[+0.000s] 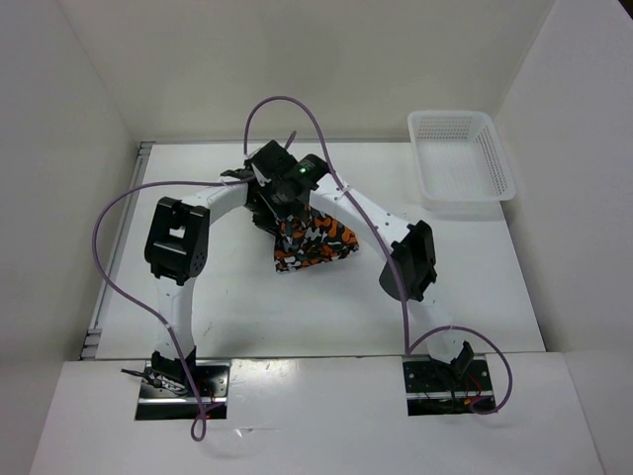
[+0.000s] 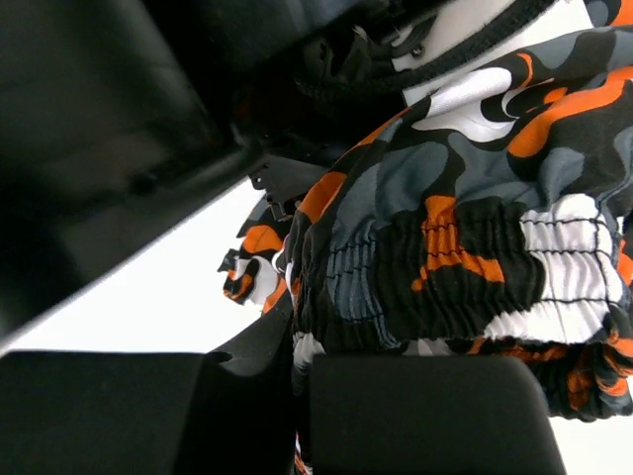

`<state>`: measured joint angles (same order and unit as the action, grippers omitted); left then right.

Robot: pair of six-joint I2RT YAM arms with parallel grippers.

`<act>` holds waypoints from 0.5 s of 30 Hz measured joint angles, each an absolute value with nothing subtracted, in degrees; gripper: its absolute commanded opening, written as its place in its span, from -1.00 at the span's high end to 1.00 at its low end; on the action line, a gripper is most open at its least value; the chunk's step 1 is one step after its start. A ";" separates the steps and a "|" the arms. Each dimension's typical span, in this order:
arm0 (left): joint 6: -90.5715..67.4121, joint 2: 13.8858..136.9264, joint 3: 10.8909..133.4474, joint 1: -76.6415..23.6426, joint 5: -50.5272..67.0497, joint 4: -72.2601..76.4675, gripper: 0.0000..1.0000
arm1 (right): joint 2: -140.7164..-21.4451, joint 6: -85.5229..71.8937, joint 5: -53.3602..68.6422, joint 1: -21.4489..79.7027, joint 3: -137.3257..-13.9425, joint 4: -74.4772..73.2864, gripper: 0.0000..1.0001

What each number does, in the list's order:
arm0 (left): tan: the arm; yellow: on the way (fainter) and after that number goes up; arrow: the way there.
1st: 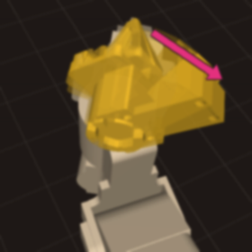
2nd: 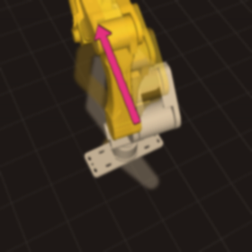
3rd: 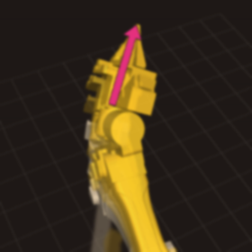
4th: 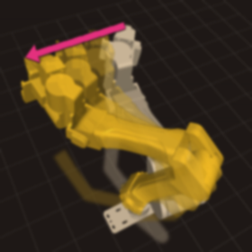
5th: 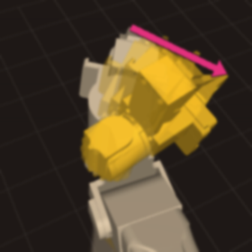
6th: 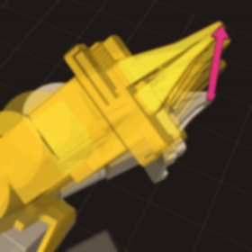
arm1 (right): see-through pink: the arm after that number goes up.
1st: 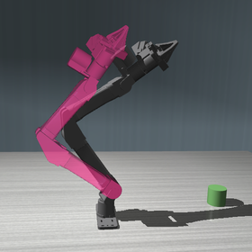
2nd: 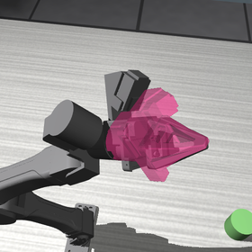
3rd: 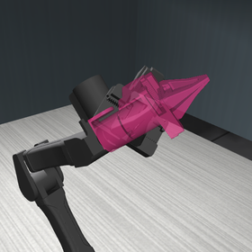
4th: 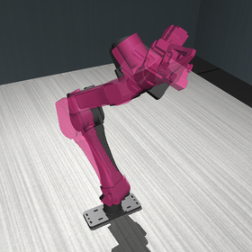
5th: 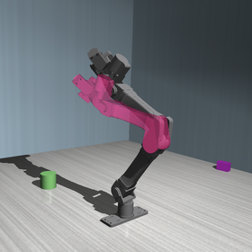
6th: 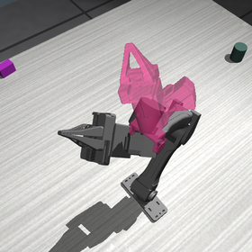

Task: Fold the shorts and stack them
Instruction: Fold the shorts

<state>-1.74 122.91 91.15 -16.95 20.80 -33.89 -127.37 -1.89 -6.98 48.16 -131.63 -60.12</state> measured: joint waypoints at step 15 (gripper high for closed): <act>-1.63 120.88 91.50 -12.91 9.41 -42.61 0.05 | -131.00 -1.43 -7.77 48.29 -134.61 -56.90 1.00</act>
<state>-1.63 120.88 91.50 -12.91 9.41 -42.61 -131.00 -1.43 -7.77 48.29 -134.61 -56.90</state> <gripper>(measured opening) 0.470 0.029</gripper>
